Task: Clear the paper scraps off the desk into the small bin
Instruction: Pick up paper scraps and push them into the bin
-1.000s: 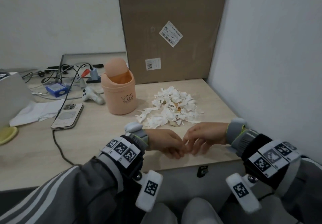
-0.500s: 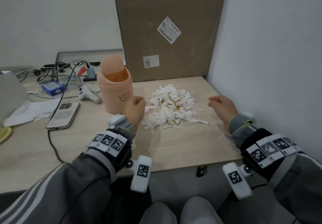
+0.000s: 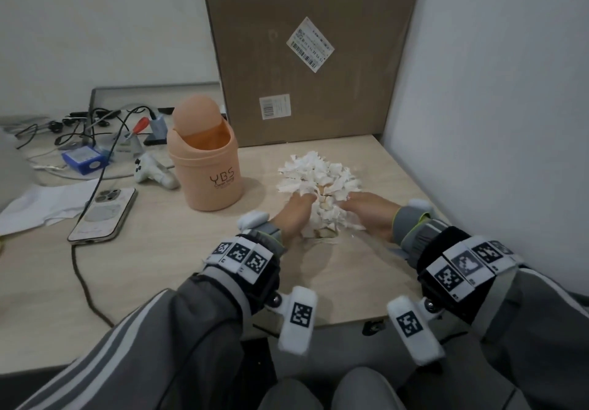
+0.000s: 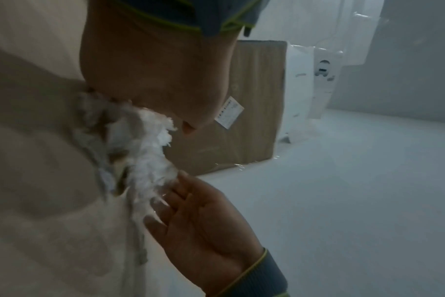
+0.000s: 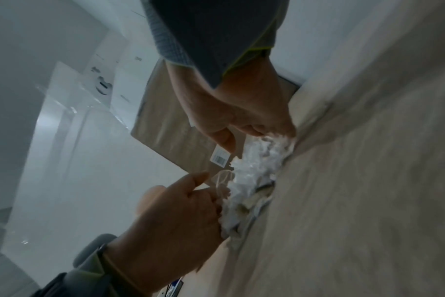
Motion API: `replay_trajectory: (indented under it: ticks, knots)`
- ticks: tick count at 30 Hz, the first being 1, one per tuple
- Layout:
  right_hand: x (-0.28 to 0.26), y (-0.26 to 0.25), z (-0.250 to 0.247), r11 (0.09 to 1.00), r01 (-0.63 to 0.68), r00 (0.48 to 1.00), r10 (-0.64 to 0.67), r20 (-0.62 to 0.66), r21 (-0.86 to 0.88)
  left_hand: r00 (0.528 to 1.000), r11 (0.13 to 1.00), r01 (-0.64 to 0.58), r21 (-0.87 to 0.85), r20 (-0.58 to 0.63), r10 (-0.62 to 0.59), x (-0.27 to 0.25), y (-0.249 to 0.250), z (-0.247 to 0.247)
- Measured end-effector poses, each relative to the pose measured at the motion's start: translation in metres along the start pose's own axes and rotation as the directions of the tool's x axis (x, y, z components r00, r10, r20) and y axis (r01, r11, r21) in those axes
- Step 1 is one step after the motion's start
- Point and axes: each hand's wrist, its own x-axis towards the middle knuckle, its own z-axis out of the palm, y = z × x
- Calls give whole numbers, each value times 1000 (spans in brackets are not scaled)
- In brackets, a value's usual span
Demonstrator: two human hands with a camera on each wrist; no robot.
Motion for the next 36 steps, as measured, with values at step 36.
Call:
replay_trajectory:
  ticks: [36]
  knots:
    - [74,-28,-70,847,184,972,-81,-222,498,894,904,-415,-102,-228,385,49,51,-60]
